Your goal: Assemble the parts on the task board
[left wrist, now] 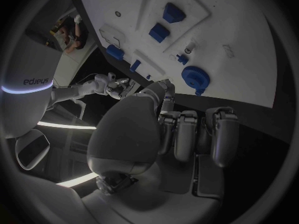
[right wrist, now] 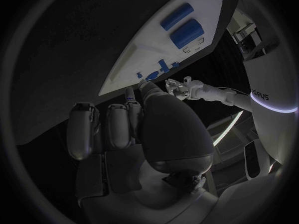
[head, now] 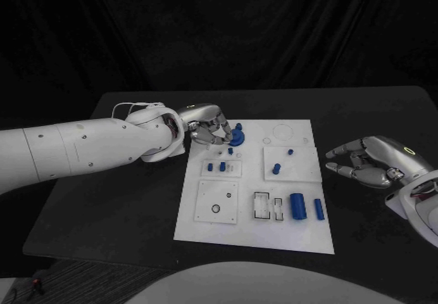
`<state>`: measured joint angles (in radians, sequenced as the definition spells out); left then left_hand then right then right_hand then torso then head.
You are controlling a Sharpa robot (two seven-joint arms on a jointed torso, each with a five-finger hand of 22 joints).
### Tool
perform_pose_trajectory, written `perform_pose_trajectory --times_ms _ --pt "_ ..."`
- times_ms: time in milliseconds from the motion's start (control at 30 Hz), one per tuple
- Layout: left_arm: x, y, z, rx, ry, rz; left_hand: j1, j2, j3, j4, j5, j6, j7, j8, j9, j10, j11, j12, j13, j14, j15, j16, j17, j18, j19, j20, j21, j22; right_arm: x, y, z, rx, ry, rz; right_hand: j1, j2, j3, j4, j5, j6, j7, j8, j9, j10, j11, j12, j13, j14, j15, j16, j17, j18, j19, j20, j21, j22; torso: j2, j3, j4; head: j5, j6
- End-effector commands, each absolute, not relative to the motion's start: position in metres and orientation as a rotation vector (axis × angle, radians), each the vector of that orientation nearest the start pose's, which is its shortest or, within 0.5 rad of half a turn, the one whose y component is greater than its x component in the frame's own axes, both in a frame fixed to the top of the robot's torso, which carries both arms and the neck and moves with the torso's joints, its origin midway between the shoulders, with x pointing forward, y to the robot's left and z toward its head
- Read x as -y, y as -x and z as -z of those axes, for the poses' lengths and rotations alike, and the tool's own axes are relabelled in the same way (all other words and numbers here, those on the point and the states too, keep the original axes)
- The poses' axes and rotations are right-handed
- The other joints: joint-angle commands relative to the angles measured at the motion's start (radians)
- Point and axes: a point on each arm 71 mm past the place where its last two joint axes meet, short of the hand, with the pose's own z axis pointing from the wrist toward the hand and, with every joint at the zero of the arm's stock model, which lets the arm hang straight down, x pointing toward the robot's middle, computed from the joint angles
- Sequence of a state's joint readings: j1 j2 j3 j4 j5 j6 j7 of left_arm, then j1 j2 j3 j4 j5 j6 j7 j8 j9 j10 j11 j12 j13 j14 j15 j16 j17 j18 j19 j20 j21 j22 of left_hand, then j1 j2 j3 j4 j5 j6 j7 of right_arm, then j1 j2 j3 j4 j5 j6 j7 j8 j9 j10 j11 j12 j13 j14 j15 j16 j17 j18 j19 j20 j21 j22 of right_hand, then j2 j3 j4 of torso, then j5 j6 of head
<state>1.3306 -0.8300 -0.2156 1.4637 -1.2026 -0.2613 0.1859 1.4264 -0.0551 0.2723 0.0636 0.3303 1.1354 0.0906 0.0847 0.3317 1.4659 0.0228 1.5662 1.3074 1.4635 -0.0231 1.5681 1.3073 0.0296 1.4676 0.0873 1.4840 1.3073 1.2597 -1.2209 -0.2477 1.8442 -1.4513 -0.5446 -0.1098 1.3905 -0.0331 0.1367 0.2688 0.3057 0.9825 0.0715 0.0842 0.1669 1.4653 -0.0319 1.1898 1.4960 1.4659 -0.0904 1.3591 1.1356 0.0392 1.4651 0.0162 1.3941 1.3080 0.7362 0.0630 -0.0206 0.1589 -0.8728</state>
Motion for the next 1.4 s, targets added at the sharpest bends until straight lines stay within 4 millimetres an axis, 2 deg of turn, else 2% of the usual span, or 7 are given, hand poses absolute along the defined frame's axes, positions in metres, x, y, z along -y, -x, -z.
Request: perform_pose_trajectory --times_ms 33,167,233,367,467,700,1400 --pt "-0.201 -0.488 0.183 -1.733 -0.142 1.016 0.017 -0.008 0.007 -0.007 0.01 -0.012 0.008 -0.009 -0.006 0.04 0.003 -0.056 0.217 0.107 0.0 0.003 0.263 0.0 0.019 -0.002 -0.026 0.225 0.286 -0.394 0.193 -1.627 0.045 -0.585 0.006 0.005 -0.003 -0.004 -0.002 0.007 0.0 0.006 0.002 0.011 -0.002 -0.006 -0.313 0.04 -0.005 0.003 -0.001 0.001 0.038 0.001 0.0 0.21 0.0 0.0 0.0021 -0.002 0.0" --pt "-0.199 -0.485 0.181 -1.643 -0.356 0.935 0.039 -0.039 0.026 -0.007 -0.078 -0.098 0.004 -0.022 -0.04 -0.128 -0.003 -0.232 0.09 0.107 -0.003 0.003 0.263 0.006 -0.002 0.004 -0.049 0.217 0.286 -0.393 0.194 -1.63 0.045 -0.585 0.006 0.005 -0.003 -0.004 -0.002 0.008 0.0 0.006 0.002 0.011 -0.003 -0.007 -0.314 0.04 -0.005 0.003 0.0 0.001 0.038 0.001 0.0 0.21 0.001 -0.0003 -0.0005 0.001 0.0" --pt "-0.196 -0.483 0.179 -1.575 -0.48 0.892 0.068 -0.088 0.091 0.03 -0.177 -0.136 -0.035 -0.016 -0.065 -0.519 -0.014 -0.842 -0.363 0.107 -0.024 0.003 0.263 0.012 -0.028 -0.011 -0.077 0.208 0.286 -0.393 0.194 -1.631 0.045 -0.585 0.006 0.005 -0.003 -0.004 -0.003 0.008 0.0 0.006 0.002 0.01 -0.003 -0.008 -0.315 0.04 -0.005 0.003 -0.001 0.001 0.039 0.001 0.001 0.21 0.001 -0.0007 -0.0019 0.002 0.0" --pt "-0.19 -0.476 0.176 -1.435 -0.701 0.822 0.092 -0.141 0.173 0.083 -0.237 -0.106 -0.047 -0.007 -0.08 -0.608 -0.024 -1.257 -0.717 0.005 -0.019 -0.12 0.153 0.024 -0.083 0.006 -0.146 0.186 0.287 -0.393 0.194 -1.632 0.044 -0.585 0.006 0.005 -0.003 -0.004 -0.003 0.008 0.0 0.006 0.002 0.01 -0.003 -0.008 -0.315 0.04 -0.005 0.003 -0.001 0.001 0.039 0.001 0.001 0.21 0.002 -0.0009 -0.0033 -0.003 0.0" --pt "-0.186 -0.472 0.175 -1.354 -0.829 0.786 0.1 -0.169 0.161 0.092 -0.266 -0.136 -0.077 -0.021 -0.108 -0.626 -0.05 -1.395 -0.878 0.001 -0.03 -0.149 0.114 0.024 -0.065 0.011 -0.138 0.19 0.287 -0.392 0.194 -1.632 0.043 -0.584 0.006 0.005 -0.003 -0.004 -0.003 0.008 0.0 0.006 0.002 0.01 -0.003 -0.008 -0.315 0.04 -0.005 0.003 -0.001 0.001 0.039 0.001 0.001 0.21 0.001 -0.0004 -0.0029 -0.007 0.0" --pt "-0.177 -0.469 0.169 -1.257 -1.047 0.717 0.094 -0.167 0.108 0.113 -0.282 -0.13 -0.095 -0.016 -0.149 -0.586 -0.077 -1.447 -0.983 0.009 -0.03 -0.159 0.086 0.018 -0.036 0.01 -0.116 0.199 0.286 -0.393 0.195 -1.634 0.043 -0.584 0.007 0.005 -0.003 -0.004 -0.004 0.009 0.0 0.007 0.002 0.01 -0.003 -0.008 -0.315 0.04 -0.005 0.003 -0.001 0.0 0.039 0.001 0.001 0.211 0.003 0.0004 -0.0016 -0.008 0.0" --pt "-0.159 -0.48 0.176 -1.354 -1.106 0.643 0.084 -0.159 0.097 0.129 -0.282 -0.05 -0.066 0.011 -0.155 -0.444 -0.046 -1.438 -1.031 0.009 -0.033 -0.155 0.075 0.017 -0.034 0.007 -0.117 0.2 0.283 -0.393 0.196 -1.643 0.052 -0.591 0.009 0.005 -0.003 -0.005 -0.006 0.01 0.0 0.007 0.002 0.008 -0.003 -0.012 -0.318 0.04 -0.005 0.003 -0.001 0.001 0.038 0.001 0.0 0.21 0.001 -0.0002 -0.0006 -0.003 0.0"
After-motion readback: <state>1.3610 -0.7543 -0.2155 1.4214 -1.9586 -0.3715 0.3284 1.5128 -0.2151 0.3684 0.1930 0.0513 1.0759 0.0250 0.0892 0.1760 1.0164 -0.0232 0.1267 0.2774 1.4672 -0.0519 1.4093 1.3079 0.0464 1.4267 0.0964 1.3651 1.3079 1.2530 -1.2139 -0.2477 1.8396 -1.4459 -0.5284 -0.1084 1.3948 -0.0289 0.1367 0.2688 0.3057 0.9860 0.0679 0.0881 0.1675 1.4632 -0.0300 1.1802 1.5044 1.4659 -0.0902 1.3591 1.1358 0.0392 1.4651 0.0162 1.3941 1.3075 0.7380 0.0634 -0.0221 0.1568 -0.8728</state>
